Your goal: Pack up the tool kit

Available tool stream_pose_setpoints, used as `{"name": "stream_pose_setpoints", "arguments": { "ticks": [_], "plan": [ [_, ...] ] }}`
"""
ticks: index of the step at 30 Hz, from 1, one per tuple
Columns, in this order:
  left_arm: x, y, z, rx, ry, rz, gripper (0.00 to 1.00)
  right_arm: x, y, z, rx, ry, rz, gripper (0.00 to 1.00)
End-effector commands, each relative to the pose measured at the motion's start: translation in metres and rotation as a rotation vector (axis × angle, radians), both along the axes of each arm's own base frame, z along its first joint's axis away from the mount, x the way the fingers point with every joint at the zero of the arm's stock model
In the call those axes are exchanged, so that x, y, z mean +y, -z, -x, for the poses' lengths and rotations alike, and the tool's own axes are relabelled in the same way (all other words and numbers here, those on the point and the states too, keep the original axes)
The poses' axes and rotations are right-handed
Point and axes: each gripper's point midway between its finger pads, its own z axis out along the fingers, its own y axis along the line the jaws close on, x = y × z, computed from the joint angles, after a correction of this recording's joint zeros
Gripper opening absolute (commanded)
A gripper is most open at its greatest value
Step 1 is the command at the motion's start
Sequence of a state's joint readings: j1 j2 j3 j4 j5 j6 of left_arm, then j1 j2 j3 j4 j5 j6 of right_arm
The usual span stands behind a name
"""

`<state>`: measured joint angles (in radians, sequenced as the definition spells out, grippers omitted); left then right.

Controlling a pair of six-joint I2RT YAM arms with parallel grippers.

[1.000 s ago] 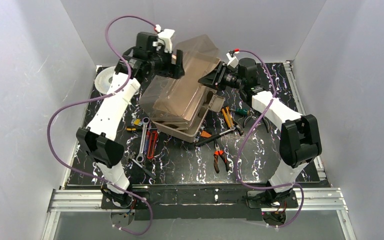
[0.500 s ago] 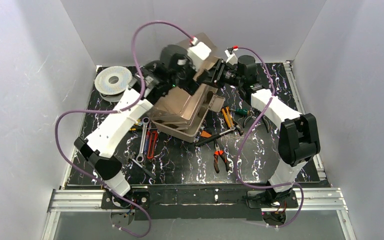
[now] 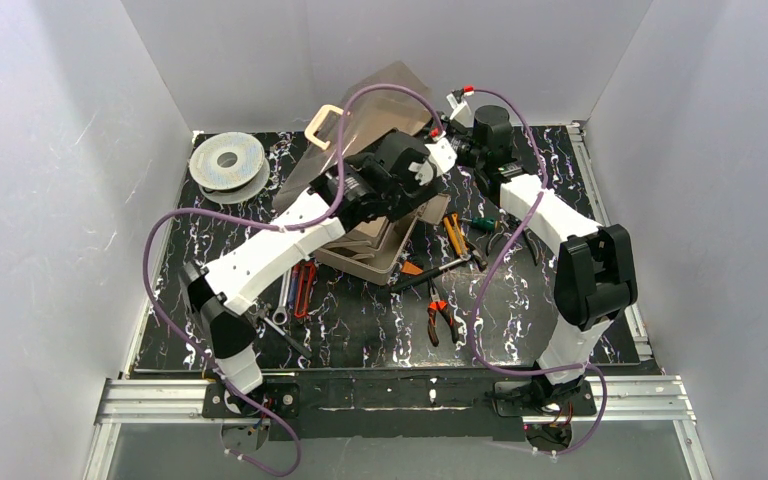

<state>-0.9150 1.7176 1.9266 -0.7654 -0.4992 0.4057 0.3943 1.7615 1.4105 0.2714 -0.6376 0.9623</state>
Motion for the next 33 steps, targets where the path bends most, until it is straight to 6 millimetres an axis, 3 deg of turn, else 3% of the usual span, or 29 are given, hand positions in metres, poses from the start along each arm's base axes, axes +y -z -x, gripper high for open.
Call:
{"name": "stream_pose_setpoints", "arguments": {
  "ticks": [1, 6, 10, 15, 20, 28, 33],
  "plan": [
    [0.02, 0.017, -0.004, -0.035, -0.069, -0.154, 0.84, 0.008, -0.066, 0.007, -0.176, -0.063, -0.104, 0.46],
    [0.029, 0.02, -0.009, -0.07, -0.106, -0.202, 0.82, 0.009, -0.073, 0.007, -0.182, -0.07, -0.114, 0.47],
    [0.038, 0.011, -0.018, -0.147, -0.167, -0.251, 0.63, 0.009, -0.076, 0.007, -0.185, -0.069, -0.116, 0.47],
    [0.047, -0.004, -0.027, -0.247, -0.235, -0.282, 0.48, 0.009, -0.076, 0.007, -0.184, -0.066, -0.116, 0.47],
    [0.051, -0.014, -0.034, -0.335, -0.273, -0.301, 0.29, 0.001, -0.073, 0.003, -0.162, -0.029, -0.107, 0.54],
    [0.052, -0.02, -0.035, -0.364, -0.292, -0.273, 0.1, -0.051, -0.05, -0.016, -0.1, 0.157, -0.046, 0.61],
    [0.055, -0.019, -0.038, -0.392, -0.307, -0.288, 0.04, -0.102, -0.005, -0.039, 0.026, 0.371, 0.119, 0.71]
  ]
}}
